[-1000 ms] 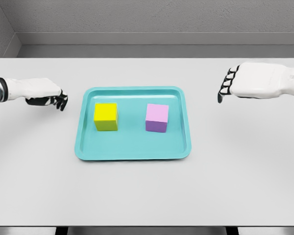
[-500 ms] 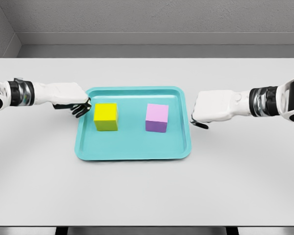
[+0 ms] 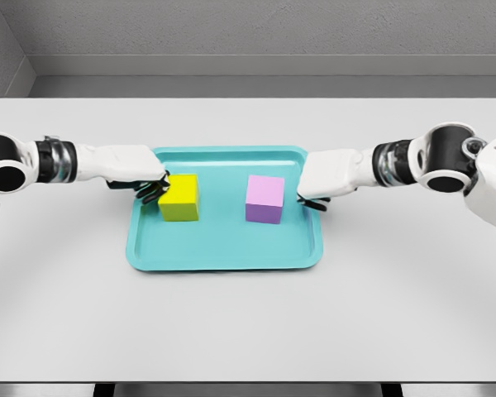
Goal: Push two cubes
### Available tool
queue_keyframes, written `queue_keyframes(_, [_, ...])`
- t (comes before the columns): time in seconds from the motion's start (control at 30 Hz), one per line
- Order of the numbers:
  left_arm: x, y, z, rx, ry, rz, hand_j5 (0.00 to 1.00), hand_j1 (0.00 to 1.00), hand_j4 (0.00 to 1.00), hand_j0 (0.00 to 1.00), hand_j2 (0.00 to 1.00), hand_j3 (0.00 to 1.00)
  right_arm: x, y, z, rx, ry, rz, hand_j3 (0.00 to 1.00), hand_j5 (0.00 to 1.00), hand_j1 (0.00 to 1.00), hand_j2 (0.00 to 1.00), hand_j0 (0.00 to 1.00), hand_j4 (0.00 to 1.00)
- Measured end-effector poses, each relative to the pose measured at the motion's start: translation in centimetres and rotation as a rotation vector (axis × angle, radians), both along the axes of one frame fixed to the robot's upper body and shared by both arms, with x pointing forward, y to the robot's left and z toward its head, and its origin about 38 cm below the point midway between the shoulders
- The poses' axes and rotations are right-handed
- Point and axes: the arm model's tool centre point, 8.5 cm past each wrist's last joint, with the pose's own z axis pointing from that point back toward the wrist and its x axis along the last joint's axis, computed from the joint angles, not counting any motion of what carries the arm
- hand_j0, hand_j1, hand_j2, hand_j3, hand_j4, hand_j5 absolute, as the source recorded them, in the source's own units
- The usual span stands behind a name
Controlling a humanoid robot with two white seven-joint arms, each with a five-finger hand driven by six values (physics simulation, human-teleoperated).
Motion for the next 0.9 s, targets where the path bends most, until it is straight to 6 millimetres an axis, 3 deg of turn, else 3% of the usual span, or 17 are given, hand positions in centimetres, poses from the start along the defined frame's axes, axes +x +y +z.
queue_keyframes(0.2, [0.2,0.5,0.7,0.008,-0.019,0.008,0.00,0.00,0.00,0.00,0.00,0.00,1.2,0.5,-1.0,-0.008,0.024,-0.026,0.16,0.16,0.16,0.16,0.16,0.16])
queue_keyframes(0.3, [0.1,0.7,0.1,0.018,-0.009,0.015,0.00,0.00,0.00,0.00,0.00,0.00,1.5,0.6,-1.7,-0.015,0.039,-0.036,0.16,0.16,0.16,0.16,0.16,0.16])
queue_keyframes(0.57, [1.6,3.8,-2.0,0.102,0.021,0.115,0.00,0.00,0.00,0.00,0.00,0.00,2.0,1.3,-1.9,-0.016,0.045,-0.038,0.16,0.16,0.16,0.16,0.16,0.16])
queue_keyframes(0.9, [2.1,2.2,-2.9,0.135,0.001,0.105,0.00,0.00,0.00,0.00,0.00,0.00,1.9,3.4,-2.0,-0.021,0.041,0.001,0.16,0.16,0.16,0.16,0.16,0.16])
